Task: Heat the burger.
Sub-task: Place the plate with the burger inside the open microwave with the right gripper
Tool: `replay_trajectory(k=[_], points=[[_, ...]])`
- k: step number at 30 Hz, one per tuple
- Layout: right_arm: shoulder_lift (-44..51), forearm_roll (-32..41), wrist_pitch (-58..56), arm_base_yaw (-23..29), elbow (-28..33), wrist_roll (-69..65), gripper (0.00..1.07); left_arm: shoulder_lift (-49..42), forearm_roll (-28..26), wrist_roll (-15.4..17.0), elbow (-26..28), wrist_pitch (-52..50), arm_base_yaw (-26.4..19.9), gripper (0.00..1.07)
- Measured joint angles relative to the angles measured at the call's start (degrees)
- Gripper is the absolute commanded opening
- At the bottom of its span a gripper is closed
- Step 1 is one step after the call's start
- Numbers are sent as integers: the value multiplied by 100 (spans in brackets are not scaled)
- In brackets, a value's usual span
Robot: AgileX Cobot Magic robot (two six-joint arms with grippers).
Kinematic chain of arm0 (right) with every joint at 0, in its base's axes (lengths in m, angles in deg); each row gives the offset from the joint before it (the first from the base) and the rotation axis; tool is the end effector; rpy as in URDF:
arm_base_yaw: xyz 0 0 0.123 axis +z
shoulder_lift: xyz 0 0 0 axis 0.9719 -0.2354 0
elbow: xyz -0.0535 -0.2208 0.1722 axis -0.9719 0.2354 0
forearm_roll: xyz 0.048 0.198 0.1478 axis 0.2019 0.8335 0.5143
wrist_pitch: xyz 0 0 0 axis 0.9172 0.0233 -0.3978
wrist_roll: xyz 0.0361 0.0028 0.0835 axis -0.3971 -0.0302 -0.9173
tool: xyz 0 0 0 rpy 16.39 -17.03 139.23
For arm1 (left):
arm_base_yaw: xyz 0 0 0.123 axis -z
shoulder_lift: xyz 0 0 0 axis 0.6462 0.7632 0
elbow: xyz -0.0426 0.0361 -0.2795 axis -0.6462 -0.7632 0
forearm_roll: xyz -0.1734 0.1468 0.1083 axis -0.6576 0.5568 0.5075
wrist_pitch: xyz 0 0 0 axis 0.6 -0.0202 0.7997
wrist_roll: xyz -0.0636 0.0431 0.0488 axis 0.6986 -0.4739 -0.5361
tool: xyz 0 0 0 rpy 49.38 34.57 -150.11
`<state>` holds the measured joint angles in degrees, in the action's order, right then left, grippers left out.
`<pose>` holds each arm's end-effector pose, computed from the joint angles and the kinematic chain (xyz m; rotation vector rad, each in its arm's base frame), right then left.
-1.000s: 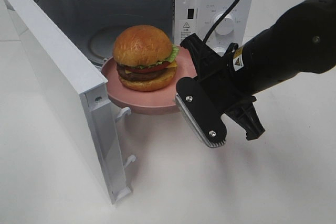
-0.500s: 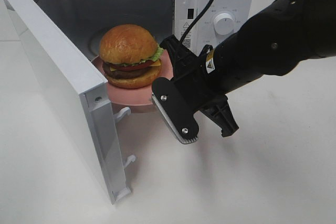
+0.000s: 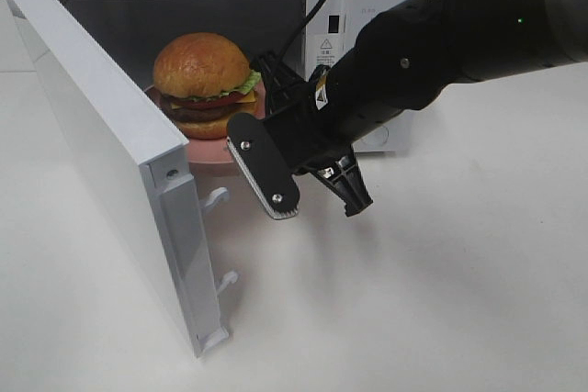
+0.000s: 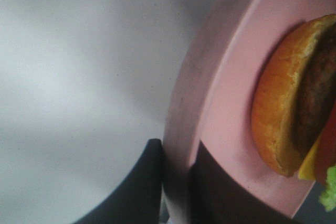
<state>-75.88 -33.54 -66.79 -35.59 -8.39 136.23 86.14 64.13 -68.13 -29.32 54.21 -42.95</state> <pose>0.2938 0.2510 0.1855 -2.2537 0.9957 -0.4271 -0.0050 -0.0057 0.2791 0.0825 2.0160 0.0264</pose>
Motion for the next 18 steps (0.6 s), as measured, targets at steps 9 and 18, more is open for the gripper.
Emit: replay_trajectory(k=[9,18], points=[[-424,-309,-195,0,-556,-630,1,0,0,0,0,0,0,96],[-945,-1369,-407,0,-1203,-2057,1,0,0,0,0,0,0,96]])
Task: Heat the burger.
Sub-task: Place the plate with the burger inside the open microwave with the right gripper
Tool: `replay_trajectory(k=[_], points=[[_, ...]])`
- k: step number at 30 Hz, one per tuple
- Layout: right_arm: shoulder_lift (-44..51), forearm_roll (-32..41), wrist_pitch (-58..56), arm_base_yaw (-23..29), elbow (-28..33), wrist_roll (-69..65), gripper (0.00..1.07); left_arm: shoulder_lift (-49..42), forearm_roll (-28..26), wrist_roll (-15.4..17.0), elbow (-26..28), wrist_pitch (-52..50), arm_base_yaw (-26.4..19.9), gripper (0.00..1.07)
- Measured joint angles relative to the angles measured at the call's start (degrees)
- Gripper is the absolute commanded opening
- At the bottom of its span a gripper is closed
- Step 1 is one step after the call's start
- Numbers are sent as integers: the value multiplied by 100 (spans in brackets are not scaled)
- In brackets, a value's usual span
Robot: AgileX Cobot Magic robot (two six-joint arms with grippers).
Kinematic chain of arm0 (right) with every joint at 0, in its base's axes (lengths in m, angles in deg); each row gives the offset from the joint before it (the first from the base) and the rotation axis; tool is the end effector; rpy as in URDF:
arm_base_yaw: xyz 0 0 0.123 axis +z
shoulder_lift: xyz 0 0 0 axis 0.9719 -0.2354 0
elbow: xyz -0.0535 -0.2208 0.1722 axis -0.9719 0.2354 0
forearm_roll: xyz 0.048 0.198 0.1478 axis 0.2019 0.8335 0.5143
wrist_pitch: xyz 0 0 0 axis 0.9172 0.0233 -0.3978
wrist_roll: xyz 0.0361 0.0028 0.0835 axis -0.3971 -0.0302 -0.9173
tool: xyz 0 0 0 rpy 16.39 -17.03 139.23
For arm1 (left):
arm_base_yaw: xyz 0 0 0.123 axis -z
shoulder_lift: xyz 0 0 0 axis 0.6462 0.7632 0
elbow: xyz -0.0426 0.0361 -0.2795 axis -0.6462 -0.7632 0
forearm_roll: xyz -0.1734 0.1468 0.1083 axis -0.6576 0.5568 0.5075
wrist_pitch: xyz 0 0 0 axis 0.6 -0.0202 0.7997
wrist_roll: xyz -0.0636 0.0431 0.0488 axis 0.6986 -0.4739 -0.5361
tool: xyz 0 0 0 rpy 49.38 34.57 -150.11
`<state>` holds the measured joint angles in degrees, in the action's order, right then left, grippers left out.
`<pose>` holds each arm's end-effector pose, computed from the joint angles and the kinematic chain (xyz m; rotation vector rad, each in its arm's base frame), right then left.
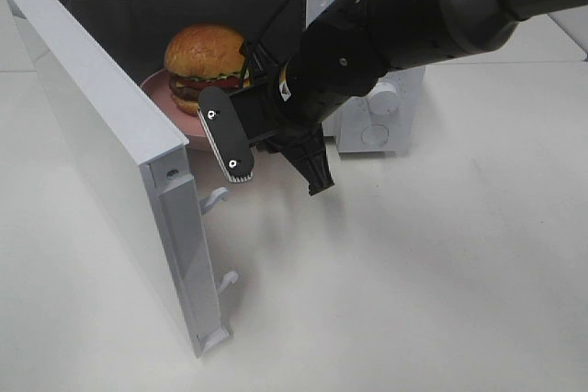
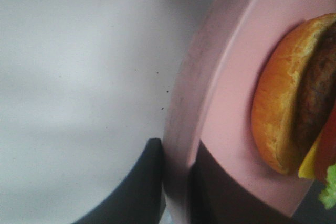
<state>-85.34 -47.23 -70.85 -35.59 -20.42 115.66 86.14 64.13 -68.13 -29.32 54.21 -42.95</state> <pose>0.3330 0.2762 0.1729 -2.1802 1.1753 -0.4504 -0.0050 -0.0057 0.2791 0.0825 2.0160 0.0264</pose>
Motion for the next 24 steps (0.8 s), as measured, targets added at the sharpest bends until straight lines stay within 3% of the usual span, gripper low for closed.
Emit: replay_trajectory(k=[24], points=[[-1152,-1673,-550,57,-1604,-2338,3,0,0,0,0,0,0,96]])
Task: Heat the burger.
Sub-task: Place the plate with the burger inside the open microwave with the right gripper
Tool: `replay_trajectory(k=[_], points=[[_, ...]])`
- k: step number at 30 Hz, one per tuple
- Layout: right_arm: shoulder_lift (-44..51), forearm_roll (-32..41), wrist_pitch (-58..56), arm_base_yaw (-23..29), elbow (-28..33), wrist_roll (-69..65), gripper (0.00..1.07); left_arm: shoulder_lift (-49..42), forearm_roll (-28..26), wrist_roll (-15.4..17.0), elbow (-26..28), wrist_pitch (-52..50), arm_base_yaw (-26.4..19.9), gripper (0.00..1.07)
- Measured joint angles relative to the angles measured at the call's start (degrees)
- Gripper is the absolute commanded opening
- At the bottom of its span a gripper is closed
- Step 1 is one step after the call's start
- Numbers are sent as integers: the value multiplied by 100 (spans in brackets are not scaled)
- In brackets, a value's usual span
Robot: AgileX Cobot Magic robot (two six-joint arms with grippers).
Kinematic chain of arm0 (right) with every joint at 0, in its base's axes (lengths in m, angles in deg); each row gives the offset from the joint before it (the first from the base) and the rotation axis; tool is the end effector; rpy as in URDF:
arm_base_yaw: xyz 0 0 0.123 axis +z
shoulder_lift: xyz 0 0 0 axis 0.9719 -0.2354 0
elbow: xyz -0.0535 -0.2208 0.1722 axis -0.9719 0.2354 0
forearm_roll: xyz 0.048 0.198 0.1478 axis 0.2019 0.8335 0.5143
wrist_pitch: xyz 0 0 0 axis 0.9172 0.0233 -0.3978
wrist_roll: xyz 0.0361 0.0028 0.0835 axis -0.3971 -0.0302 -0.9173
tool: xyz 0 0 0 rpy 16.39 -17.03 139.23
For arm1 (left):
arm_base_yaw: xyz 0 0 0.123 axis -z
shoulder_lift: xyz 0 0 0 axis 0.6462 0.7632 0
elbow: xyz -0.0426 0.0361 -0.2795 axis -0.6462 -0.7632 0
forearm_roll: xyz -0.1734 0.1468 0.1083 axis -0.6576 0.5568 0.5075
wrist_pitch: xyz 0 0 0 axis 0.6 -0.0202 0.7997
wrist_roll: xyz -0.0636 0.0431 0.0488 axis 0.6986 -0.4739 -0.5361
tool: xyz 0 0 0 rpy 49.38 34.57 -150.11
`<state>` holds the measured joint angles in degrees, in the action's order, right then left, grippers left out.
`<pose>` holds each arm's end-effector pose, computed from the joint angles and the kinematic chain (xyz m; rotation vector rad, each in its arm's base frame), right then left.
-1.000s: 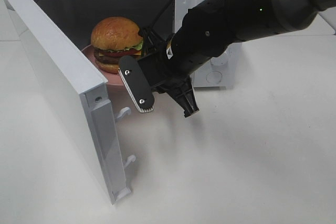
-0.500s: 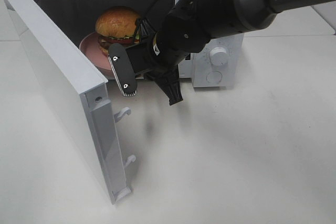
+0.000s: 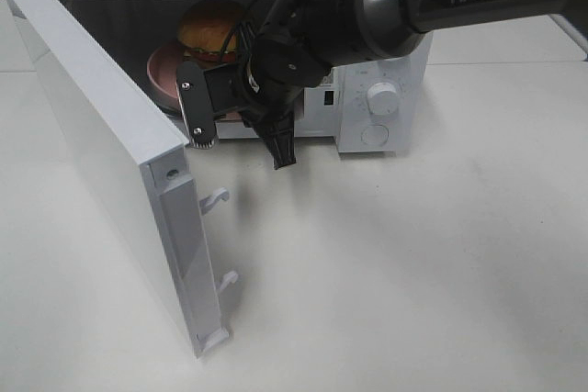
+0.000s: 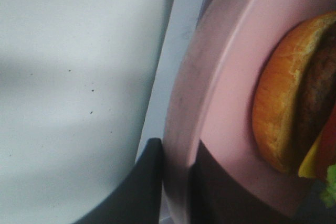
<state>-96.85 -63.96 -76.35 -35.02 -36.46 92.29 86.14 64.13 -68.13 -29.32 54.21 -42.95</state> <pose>0.3791 0.3073 0.1588 -2.0350 1.3458 -0.5464 -0.0050 -0.0057 0.2791 0.0825 2.0160 0.0264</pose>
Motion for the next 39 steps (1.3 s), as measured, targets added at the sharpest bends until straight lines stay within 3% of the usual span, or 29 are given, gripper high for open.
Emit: replay_trajectory(k=[18,30,37,39], points=[[-894,-103,-619,0,-1346,-338,6,0,0,0,0,0,0,96],[-1129,-126,-688,-6,-1662,-350,10,0,46,0,0,0,0,96],[-1123,-166,-665,-6,-1679,-355,22,0,80,0,0,0,0,96],[-1112,-218,-653,-11,-1696,-361,35,0,80,0,0,0,0,96]])
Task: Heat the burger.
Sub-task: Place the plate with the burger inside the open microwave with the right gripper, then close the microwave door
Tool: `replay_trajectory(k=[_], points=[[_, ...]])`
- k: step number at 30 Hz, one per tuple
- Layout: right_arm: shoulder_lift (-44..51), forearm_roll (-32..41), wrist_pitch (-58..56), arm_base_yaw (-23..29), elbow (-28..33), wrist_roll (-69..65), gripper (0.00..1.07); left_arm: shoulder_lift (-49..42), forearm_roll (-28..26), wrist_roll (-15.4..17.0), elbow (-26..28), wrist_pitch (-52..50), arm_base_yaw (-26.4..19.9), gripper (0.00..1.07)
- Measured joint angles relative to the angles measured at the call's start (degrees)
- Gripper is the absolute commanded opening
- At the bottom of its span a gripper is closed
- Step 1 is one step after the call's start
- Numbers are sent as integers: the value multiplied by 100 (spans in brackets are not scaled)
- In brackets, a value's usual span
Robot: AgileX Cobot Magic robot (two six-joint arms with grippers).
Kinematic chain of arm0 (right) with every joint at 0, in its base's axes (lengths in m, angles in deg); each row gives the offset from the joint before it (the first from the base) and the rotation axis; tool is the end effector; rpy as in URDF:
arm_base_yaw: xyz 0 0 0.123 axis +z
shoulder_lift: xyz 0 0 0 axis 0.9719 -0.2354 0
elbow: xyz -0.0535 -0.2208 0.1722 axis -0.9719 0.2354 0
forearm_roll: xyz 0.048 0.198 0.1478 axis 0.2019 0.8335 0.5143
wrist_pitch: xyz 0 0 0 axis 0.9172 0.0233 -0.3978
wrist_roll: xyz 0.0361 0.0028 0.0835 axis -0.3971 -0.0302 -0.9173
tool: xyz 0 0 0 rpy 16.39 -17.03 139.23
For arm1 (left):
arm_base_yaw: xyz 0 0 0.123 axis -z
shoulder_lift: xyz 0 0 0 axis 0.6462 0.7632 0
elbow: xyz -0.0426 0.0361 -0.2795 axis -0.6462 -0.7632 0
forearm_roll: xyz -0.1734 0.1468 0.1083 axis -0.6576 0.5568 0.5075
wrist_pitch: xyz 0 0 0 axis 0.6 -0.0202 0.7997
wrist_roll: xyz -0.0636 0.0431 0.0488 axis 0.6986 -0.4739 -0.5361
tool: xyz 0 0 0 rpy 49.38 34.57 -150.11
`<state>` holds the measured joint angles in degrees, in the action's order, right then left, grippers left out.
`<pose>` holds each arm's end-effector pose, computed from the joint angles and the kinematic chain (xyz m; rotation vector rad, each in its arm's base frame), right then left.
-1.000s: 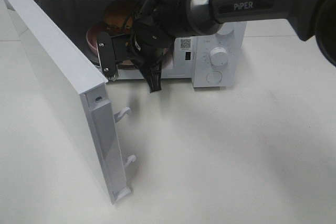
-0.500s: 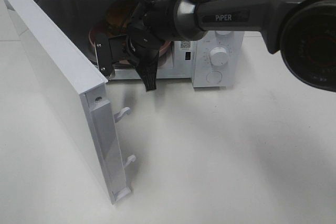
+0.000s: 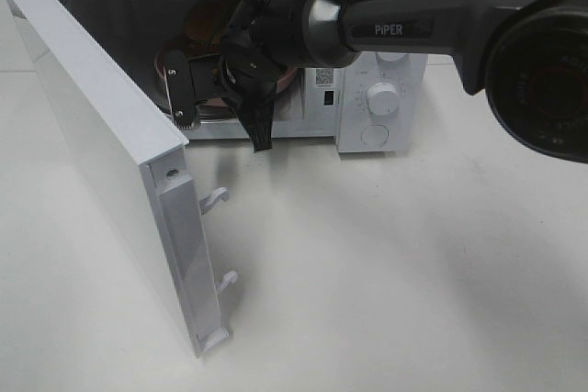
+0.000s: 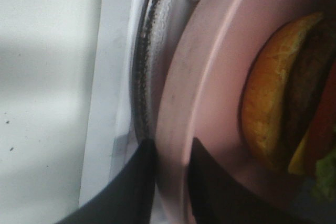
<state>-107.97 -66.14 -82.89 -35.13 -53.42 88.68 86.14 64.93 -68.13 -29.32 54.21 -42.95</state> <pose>0.4180 0.3310 0.1428 -1.9615 1.4227 -0.6198 -0.0050 -0.0046 0.2790 0.0820 2.0169 0.0430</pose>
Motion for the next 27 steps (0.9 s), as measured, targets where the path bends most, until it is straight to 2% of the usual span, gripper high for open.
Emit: replay_trajectory(k=[10,23,26,27], points=[[0,-40,11,-6,0,-103,50,0,0,0,0,0,0,96],[34,63,-11,-6,0,-350,54,0,0,0,0,0,0,96],[166,86,63,-6,178,-350,59,0,0,0,0,0,0,96],[350,92,269,-6,430,-344,62,0,0,0,0,0,0,96]])
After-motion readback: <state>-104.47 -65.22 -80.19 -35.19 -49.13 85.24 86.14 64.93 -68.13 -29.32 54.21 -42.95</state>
